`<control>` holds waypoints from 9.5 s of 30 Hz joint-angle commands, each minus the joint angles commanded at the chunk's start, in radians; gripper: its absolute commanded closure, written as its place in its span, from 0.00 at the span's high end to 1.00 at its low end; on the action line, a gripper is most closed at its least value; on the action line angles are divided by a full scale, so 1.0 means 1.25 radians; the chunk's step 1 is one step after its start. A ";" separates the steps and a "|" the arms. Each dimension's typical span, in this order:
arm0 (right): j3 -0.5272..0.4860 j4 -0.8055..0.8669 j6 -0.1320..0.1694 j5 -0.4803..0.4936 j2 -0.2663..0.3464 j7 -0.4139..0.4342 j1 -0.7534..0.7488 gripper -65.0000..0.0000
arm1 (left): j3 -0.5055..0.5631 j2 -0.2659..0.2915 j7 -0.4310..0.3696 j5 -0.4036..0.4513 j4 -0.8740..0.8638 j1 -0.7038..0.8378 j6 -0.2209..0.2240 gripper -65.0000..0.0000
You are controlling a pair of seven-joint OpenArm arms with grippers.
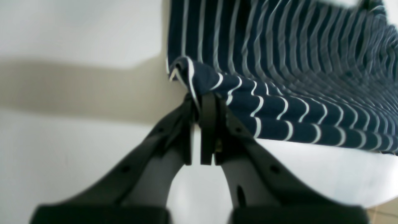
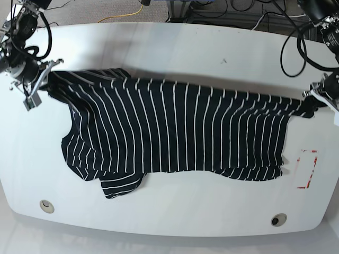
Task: Layout the t-shirt on the table in an organized manner, then fold the t-shirt properly
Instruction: 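Lay the shirt flat, stretching it between both grippers, then open both grippers and release the shirt's edge onto the table, then move the right gripper along the shirt edge and grasp the shoulder fabric, then grasp the shirt edge with the left gripper near its corner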
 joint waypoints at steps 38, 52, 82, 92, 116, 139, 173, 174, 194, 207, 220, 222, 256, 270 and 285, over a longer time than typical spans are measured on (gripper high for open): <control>0.012 0.021 0.000 0.010 -0.066 0.000 -0.122 0.02 | 0.006 0.000 -0.002 0.011 -0.012 0.086 0.001 0.00; -0.048 -0.118 0.000 0.010 -0.043 0.000 0.043 0.02 | 0.087 0.001 0.001 0.071 -0.139 -0.056 0.001 0.00; -0.113 -0.361 0.000 -0.050 -0.011 0.034 0.223 0.03 | 0.187 0.001 -0.036 0.072 -0.383 -0.233 0.004 0.01; -0.110 -0.361 0.000 -0.174 -0.038 0.037 0.252 0.73 | 0.245 -0.002 -0.041 0.136 -0.383 -0.257 0.004 0.05; -0.108 -0.050 0.000 -0.164 -0.020 0.000 0.185 1.00 | 0.152 -0.005 -0.033 0.249 -0.369 -0.268 0.002 0.90; 0.002 -0.109 0.000 -0.091 -0.214 0.026 0.007 1.00 | 0.103 -0.020 -0.047 0.253 -0.053 -0.128 0.001 0.90; -0.061 -0.228 0.000 -0.087 -0.226 0.088 -0.027 1.00 | 0.107 -0.018 -0.065 0.253 -0.049 -0.110 0.001 0.90; -0.069 -0.228 0.000 -0.087 -0.226 0.088 -0.027 1.00 | 0.107 -0.018 -0.065 0.253 -0.049 -0.110 0.001 0.90; -0.085 -0.205 0.000 -0.087 -0.220 0.083 -0.027 0.01 | 0.106 -0.021 -0.065 0.254 -0.049 -0.110 0.001 0.90; -0.082 0.014 0.000 -0.083 -0.220 0.000 -0.001 0.00 | 0.107 -0.020 -0.065 0.254 -0.050 -0.110 0.001 0.90; -0.086 -0.023 0.000 0.033 -0.199 0.000 0.171 0.00 | 0.107 -0.018 -0.065 0.255 -0.052 -0.110 0.001 0.90; -0.087 -0.061 0.000 0.033 -0.199 0.000 0.206 0.00 | 0.107 -0.018 -0.065 0.255 -0.052 -0.109 0.001 0.90; -0.166 -0.437 0.000 0.006 -0.066 0.053 0.385 1.00 | 0.107 -0.017 -0.065 0.255 -0.052 -0.108 0.001 0.90; -0.166 -0.349 0.000 -0.142 0.039 0.181 0.226 1.00 | 0.172 -0.018 -0.068 0.254 -0.047 -0.108 0.001 0.90; -0.158 -0.446 0.000 -0.329 0.006 0.311 0.209 1.00 | 0.193 -0.020 -0.177 0.252 -0.045 -0.075 0.000 0.91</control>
